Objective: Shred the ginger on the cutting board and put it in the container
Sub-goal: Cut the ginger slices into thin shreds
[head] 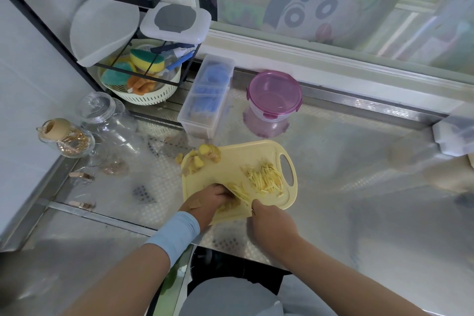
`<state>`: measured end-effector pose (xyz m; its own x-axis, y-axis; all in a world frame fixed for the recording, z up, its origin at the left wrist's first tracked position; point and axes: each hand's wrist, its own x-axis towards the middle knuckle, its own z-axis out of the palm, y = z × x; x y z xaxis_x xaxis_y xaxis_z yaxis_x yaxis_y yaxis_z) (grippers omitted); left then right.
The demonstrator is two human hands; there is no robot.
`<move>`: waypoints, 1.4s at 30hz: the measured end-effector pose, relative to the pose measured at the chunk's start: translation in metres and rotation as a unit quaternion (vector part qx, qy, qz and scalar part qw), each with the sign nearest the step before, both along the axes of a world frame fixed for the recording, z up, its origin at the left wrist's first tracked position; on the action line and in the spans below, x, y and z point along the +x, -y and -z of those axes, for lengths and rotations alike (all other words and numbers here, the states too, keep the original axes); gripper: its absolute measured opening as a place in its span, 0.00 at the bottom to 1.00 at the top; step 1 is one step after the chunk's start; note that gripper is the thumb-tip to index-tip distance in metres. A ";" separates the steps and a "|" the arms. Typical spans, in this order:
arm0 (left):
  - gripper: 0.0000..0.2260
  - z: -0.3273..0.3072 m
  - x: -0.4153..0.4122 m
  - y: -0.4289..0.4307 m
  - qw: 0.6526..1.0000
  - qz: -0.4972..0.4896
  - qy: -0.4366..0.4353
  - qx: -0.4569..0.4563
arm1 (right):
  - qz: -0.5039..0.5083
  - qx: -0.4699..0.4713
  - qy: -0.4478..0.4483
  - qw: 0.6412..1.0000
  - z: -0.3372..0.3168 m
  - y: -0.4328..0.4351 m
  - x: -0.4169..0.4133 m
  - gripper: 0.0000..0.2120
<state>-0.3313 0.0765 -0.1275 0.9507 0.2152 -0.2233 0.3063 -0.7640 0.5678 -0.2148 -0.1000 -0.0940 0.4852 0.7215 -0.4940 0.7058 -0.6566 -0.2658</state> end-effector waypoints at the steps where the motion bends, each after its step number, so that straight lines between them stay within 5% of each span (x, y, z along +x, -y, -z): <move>1: 0.21 -0.002 0.001 0.001 1.000 -0.003 -0.004 -0.006 | -0.004 -0.006 -0.004 1.000 0.000 -0.005 0.000 0.06; 17: 0.14 0.004 0.002 0.003 0.999 -0.041 0.009 -0.027 | 0.012 0.001 -0.013 1.000 -0.001 0.001 -0.001 0.05; 27: 0.14 0.010 0.003 -0.001 0.998 0.033 0.046 0.040 | 0.003 -0.013 -0.029 0.999 -0.003 -0.032 0.001 0.05; 35: 0.22 0.001 0.004 0.002 0.999 -0.030 -0.038 0.013 | -0.012 -0.009 -0.012 1.000 0.001 -0.003 0.001 0.02; 42: 0.19 0.008 -0.003 -0.002 1.000 -0.012 0.025 0.015 | 0.008 -0.015 -0.037 0.999 -0.004 -0.037 0.001 0.05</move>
<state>-0.3340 0.0781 -0.1358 0.9547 0.2445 -0.1694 0.2974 -0.7730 0.5604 -0.2134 -0.0632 -0.0899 0.4578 0.6989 -0.5494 0.6748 -0.6756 -0.2970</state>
